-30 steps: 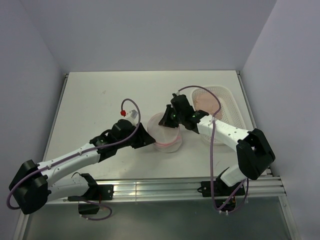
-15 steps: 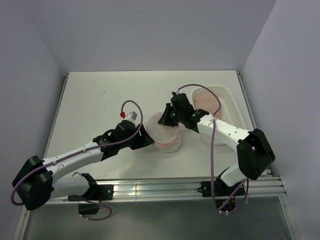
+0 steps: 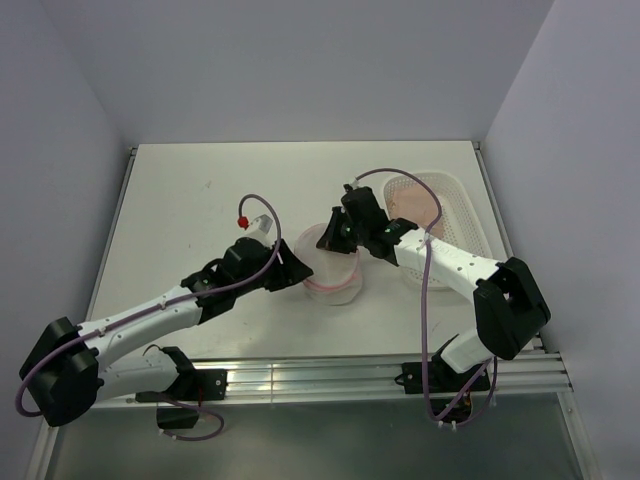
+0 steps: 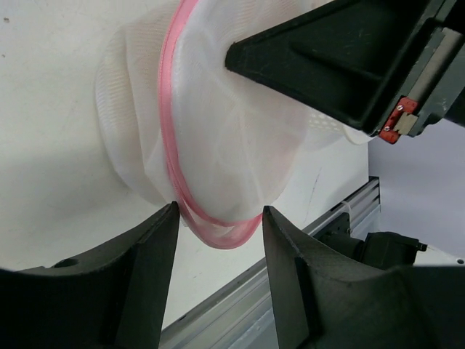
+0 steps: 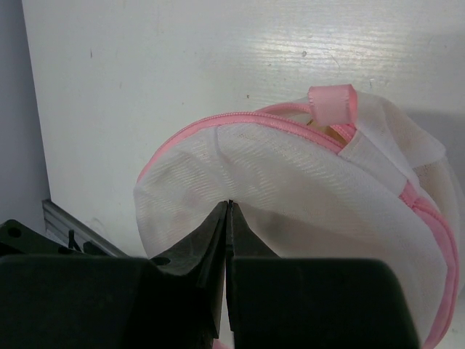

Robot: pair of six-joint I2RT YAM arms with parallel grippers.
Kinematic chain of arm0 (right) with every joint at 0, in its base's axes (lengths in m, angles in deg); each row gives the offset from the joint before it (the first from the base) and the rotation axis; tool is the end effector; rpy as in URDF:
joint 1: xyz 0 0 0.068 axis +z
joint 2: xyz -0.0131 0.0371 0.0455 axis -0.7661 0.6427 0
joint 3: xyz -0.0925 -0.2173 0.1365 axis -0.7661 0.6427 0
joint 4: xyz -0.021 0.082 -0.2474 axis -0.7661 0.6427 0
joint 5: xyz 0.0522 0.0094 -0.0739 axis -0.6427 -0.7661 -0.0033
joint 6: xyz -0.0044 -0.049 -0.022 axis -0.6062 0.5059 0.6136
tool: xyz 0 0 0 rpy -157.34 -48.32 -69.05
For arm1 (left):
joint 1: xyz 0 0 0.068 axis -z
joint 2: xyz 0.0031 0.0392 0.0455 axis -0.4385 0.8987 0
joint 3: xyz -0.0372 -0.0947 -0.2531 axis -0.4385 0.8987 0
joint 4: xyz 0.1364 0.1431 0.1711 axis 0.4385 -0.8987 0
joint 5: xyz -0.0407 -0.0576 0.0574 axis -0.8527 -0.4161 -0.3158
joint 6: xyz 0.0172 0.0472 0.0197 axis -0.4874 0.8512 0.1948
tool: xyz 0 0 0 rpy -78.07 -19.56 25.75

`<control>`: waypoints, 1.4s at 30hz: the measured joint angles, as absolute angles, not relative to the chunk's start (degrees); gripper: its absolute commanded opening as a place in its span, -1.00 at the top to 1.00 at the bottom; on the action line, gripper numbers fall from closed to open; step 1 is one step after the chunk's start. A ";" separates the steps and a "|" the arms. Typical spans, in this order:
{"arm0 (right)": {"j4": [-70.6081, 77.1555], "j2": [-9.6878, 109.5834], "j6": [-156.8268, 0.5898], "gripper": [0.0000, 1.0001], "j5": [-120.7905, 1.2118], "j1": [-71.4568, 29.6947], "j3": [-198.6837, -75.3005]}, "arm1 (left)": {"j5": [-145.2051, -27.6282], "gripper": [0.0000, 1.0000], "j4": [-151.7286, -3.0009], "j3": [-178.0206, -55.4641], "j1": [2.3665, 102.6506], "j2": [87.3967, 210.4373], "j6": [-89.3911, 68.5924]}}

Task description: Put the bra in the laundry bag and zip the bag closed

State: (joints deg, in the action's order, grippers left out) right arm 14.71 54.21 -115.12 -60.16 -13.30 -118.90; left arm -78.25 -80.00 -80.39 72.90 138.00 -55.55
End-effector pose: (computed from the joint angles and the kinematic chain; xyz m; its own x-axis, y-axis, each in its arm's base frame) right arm 0.2595 0.1996 0.2455 -0.8397 0.2291 -0.4924 -0.1335 0.7918 0.5961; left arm 0.1679 -0.1795 0.2334 -0.7941 -0.3750 -0.4782 0.1223 0.6722 -0.7302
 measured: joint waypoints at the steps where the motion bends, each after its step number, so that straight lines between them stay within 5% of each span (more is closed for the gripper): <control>1: 14.71 54.21 -115.12 0.88 -60.16 -13.30 -118.90 | -78.25 -0.09 -79.52 -80.39 72.90 137.98 -55.61; 19: 14.73 53.86 -115.12 0.88 -60.16 -13.30 -118.74 | -77.69 -0.01 -78.39 -80.69 72.90 143.97 -56.84; 25: 14.78 53.09 -115.12 0.88 -60.12 -13.30 -118.66 | -76.92 0.24 -78.28 -81.57 72.90 144.49 -57.01; 33: 15.48 52.09 -115.09 0.73 -59.68 -13.30 -118.44 | -76.33 0.97 -78.50 -82.44 72.90 144.53 -57.04; 37: 17.68 48.11 -114.98 0.43 -58.56 -13.30 -118.00 | -75.96 1.00 -78.67 -83.90 72.90 144.95 -56.75; 42: 19.17 39.76 -114.81 0.31 -56.86 -13.36 -116.91 | -76.05 1.00 -78.74 -84.45 72.38 145.50 -56.75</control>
State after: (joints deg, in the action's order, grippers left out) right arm 19.17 39.76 -114.81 -56.86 -13.36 -116.91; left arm -76.05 -78.74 -84.45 72.38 145.50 -56.75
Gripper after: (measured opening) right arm 0.338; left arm 0.039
